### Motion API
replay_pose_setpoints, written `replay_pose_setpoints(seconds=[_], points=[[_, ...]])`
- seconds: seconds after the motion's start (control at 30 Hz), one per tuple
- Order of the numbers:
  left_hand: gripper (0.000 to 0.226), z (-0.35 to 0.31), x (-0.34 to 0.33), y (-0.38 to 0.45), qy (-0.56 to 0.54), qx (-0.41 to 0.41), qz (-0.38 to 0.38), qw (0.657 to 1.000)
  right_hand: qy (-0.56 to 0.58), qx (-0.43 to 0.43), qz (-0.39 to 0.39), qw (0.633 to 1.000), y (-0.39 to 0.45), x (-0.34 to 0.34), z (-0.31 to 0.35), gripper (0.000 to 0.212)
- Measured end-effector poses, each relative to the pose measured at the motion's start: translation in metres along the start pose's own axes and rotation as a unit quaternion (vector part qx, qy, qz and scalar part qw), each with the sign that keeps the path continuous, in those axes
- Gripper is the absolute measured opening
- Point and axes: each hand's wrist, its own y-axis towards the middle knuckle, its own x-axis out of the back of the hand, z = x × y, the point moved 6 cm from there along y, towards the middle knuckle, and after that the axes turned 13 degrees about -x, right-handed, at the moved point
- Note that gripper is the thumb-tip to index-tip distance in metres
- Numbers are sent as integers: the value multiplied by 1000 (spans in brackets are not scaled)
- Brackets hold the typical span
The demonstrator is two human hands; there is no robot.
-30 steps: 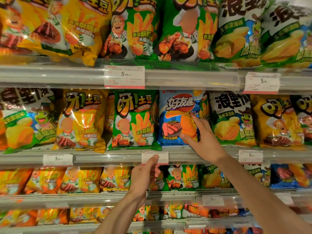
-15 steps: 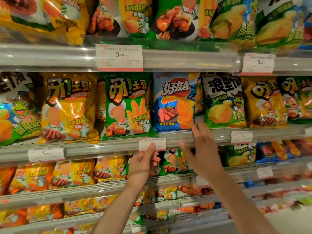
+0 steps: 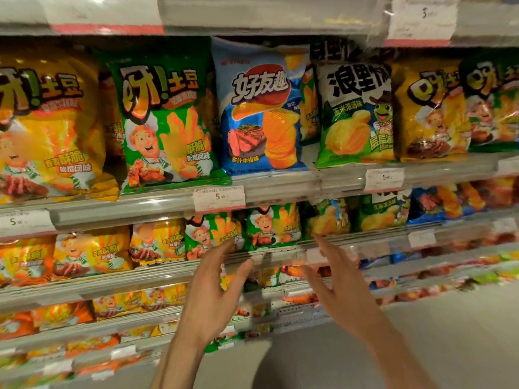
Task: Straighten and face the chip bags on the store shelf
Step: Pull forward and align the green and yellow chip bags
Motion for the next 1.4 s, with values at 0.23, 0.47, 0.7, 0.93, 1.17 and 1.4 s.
replay_pose_setpoints(seconds=[0.23, 0.47, 0.7, 0.93, 1.17, 1.4], points=[[47, -40, -85, 12, -20, 54, -58, 997, 72, -13, 29, 997, 25, 49, -83, 65], [33, -114, -178, 41, -78, 81, -89, 990, 67, -67, 61, 994, 59, 119, -184, 63], [11, -149, -206, 68, -139, 110, -130, 975, 85, -68, 40, 993, 91, 167, -209, 63], [21, -150, -222, 102, -295, 195, -151, 923, 90, -26, -41, 995, 108, 206, -189, 50], [33, -156, -230, 134, -441, 192, -155, 863, 37, 108, -150, 982, 128, 236, -132, 30], [37, -151, -230, 142, -446, 205, -155, 857, -10, 201, -149, 968, 145, 237, -90, 35]])
